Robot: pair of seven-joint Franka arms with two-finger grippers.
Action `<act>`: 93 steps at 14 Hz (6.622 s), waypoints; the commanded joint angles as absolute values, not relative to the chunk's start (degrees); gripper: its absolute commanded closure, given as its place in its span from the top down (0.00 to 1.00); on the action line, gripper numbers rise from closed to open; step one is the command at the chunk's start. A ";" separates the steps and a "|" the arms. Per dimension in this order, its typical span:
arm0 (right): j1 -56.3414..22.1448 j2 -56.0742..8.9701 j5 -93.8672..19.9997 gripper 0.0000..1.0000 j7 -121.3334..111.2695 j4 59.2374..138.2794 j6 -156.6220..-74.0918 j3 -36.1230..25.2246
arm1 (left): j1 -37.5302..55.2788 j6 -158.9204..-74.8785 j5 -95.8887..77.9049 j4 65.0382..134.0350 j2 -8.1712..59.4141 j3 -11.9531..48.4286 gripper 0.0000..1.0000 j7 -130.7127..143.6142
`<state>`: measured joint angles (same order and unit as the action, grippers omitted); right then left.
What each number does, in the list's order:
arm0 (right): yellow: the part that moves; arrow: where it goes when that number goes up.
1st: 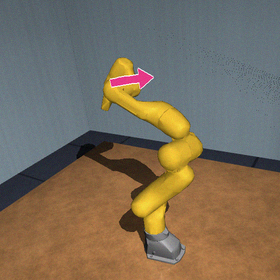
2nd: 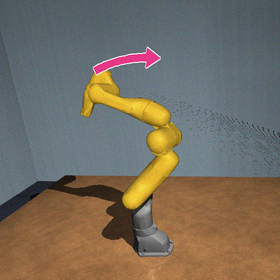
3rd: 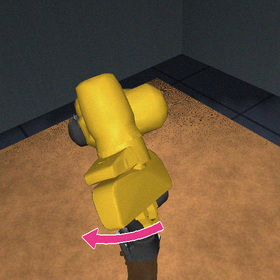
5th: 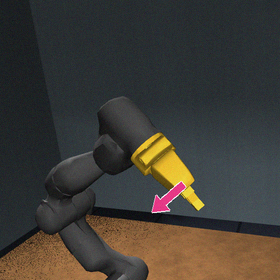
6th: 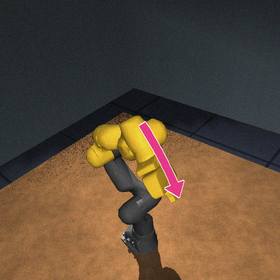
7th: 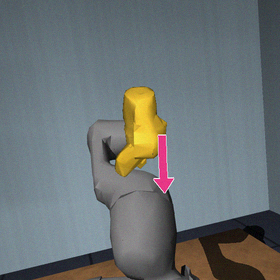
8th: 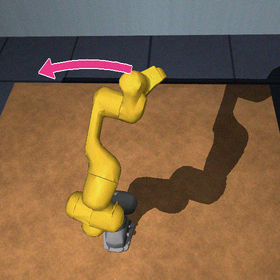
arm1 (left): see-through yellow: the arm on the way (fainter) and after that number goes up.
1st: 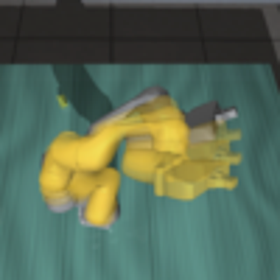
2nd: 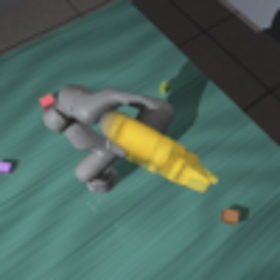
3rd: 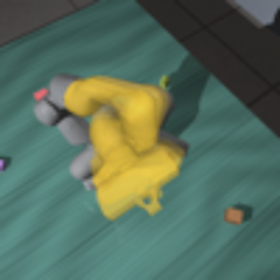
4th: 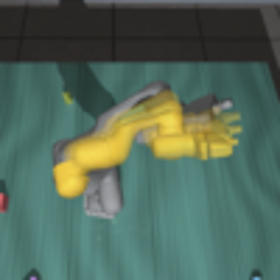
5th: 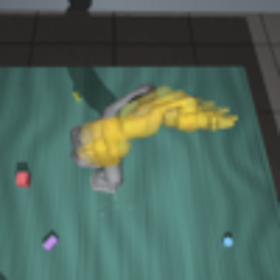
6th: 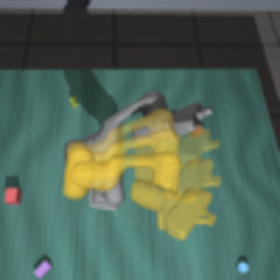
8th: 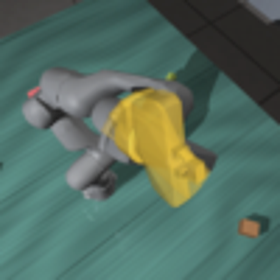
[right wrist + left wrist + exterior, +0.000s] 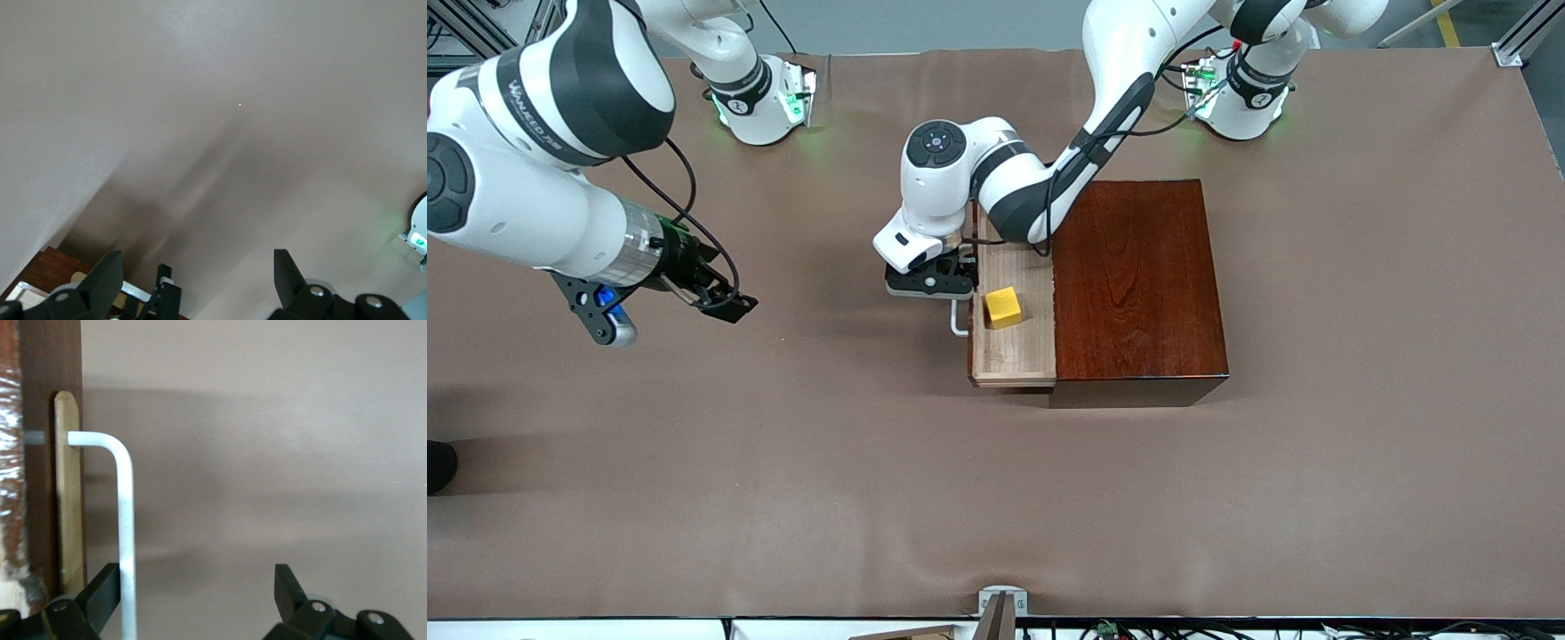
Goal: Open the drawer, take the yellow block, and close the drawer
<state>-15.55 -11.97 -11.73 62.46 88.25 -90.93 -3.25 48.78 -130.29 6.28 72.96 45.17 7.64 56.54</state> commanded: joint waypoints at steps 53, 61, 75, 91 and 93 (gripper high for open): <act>-48.52 -37.97 -2.81 1.00 124.98 76.46 -116.10 -3.78 | -0.88 -95.45 -2.11 93.16 1.76 5.54 1.00 5.18; -48.69 -40.34 -1.23 1.00 125.16 76.81 -117.60 -3.87 | -0.62 -95.45 -2.11 92.72 1.85 5.54 1.00 5.36; -47.20 -39.99 -1.67 0.00 126.12 77.52 -119.18 -3.87 | -0.62 -95.27 -2.20 92.81 1.85 5.54 1.00 5.63; -43.43 -26.38 -2.37 0.00 114.46 77.08 -110.58 -3.69 | 2.10 -95.10 -2.90 92.72 3.16 5.71 1.00 5.98; -40.88 -25.05 -2.81 0.00 108.31 77.43 -108.90 -3.60 | 3.68 -95.19 -3.08 92.72 3.34 5.80 1.00 5.98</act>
<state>-43.78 -27.60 -2.68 113.75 75.70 -110.30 -4.51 2.26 -95.35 -1.74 93.25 2.85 5.83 5.91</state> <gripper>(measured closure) 0.445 0.000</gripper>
